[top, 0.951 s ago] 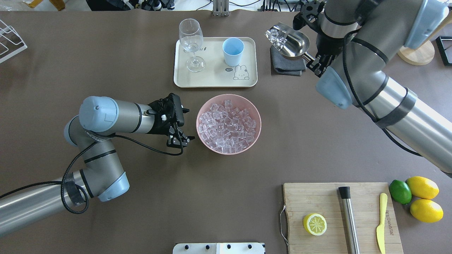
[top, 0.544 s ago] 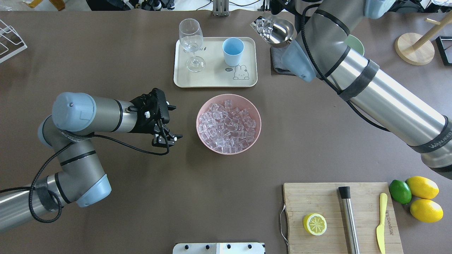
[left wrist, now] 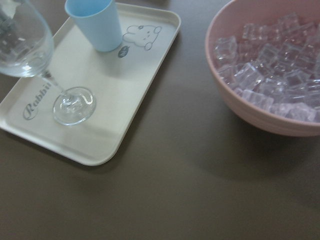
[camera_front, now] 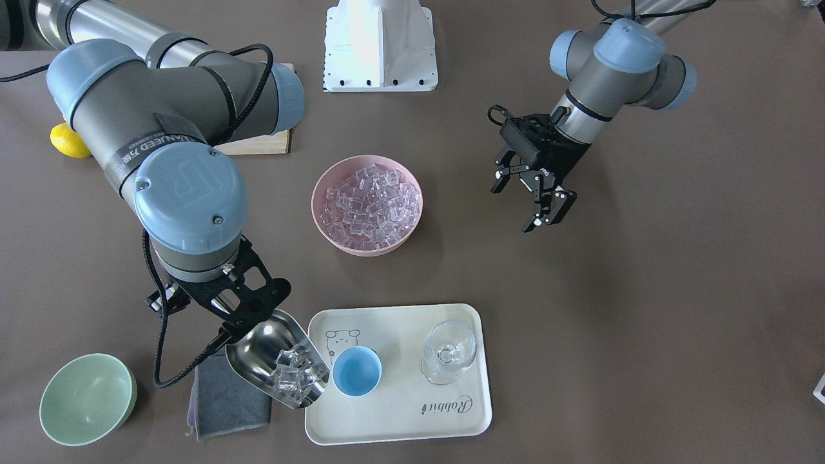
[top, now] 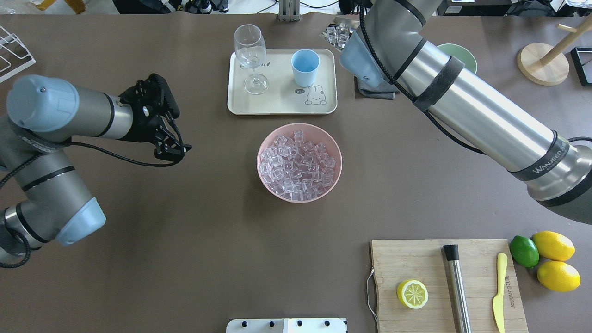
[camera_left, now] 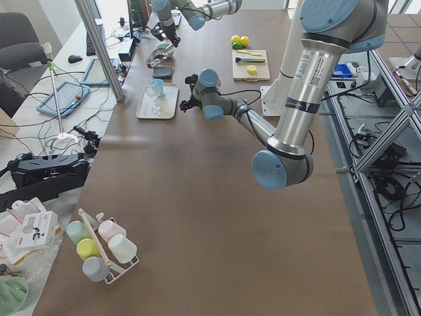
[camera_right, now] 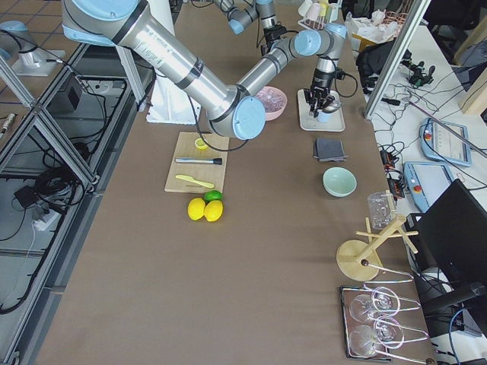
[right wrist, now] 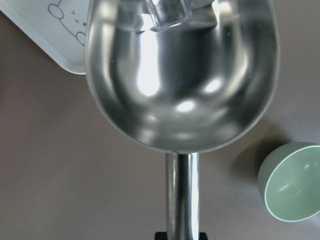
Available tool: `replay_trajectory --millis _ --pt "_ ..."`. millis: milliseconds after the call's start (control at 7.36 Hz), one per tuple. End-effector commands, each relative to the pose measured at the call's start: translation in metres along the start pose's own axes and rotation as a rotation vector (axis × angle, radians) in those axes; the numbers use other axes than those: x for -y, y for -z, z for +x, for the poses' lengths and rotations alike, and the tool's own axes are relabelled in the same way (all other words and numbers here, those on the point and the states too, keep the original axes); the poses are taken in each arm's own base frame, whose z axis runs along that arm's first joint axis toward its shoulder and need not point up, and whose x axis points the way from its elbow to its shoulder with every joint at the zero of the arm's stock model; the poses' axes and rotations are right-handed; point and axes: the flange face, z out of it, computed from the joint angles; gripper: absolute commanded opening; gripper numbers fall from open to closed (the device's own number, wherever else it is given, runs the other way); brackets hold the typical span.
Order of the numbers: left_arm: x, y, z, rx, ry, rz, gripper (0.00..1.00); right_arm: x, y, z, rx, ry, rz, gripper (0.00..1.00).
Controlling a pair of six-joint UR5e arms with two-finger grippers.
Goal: Put ice in cup with scoop
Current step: 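Bring the scoop over the blue cup while the left arm withdraws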
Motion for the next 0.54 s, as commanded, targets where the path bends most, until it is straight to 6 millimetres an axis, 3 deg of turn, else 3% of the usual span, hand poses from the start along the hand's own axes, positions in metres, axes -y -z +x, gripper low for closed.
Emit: replay_trajectory --millis 0,408 --pt "-0.048 0.048 -0.084 -0.019 0.223 -0.165 0.98 -0.001 0.002 -0.004 0.003 0.045 -0.005 0.00" --pt "-0.089 0.087 -0.135 -0.107 0.363 -0.198 0.98 0.003 -0.005 -0.009 -0.014 0.146 -0.026 0.00"
